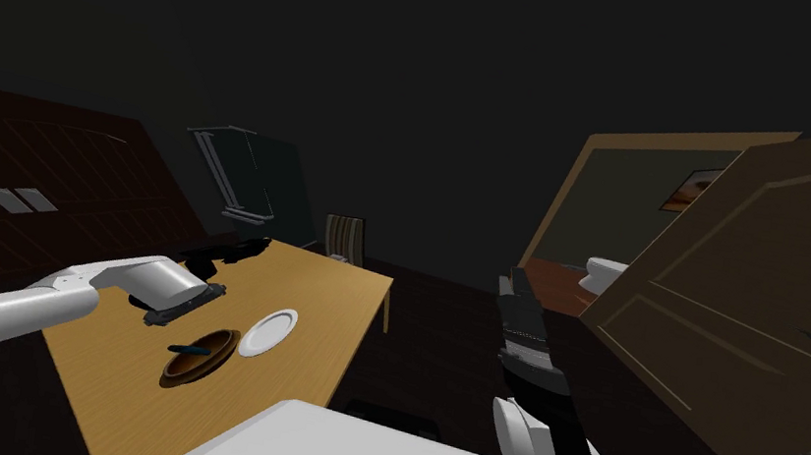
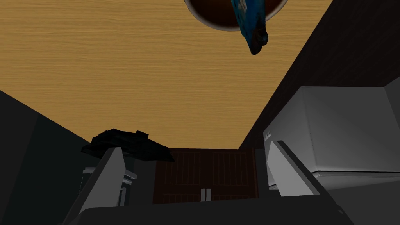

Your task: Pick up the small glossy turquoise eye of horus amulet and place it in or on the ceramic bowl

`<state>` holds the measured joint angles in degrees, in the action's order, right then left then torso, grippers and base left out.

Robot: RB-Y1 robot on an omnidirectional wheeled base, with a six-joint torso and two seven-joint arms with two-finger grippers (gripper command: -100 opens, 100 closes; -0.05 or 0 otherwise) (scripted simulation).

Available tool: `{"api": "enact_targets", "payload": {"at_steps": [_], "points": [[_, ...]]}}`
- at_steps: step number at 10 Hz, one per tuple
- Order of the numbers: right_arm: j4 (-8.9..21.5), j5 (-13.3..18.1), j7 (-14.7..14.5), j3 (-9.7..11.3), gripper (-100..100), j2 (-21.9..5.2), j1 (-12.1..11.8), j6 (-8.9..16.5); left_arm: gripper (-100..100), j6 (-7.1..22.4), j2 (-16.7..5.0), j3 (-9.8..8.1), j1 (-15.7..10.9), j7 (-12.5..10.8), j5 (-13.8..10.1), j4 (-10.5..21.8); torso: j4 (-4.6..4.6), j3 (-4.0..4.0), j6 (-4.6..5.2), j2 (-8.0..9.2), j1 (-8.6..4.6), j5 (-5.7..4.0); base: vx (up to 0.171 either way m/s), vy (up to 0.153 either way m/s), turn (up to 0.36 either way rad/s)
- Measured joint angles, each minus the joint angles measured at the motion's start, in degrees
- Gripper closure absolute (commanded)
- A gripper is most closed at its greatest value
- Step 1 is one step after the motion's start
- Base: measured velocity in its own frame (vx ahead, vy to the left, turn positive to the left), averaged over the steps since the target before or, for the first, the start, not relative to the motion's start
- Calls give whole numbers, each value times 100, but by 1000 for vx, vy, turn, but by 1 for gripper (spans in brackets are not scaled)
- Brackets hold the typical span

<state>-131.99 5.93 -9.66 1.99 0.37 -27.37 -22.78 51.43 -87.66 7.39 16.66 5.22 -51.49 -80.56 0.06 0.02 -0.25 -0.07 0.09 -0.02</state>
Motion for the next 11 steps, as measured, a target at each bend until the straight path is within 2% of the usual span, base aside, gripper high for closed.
{"api": "enact_targets", "payload": {"at_steps": [5, 9, 11], "points": [[0, 0, 0, 0, 0, 0, 0, 0, -100, -1, -2, 1, 1, 1, -2, -1, 0, 0, 0, 0, 0, 0, 0, 0, 1], [0, 0, 0, 0, 0, 0, 0, 0, -100, 247, -530, -143, 31, -98, -402, -385, 0, -1, 0, -2, -3, -2, 7, 0, 33], [0, 0, 0, 0, 0, 0, 0, 0, -100, 370, -706, -155, -50, -101, -545, -508, -1, -1, 1, -2, -3, -1, 3, 0, 12]]}}
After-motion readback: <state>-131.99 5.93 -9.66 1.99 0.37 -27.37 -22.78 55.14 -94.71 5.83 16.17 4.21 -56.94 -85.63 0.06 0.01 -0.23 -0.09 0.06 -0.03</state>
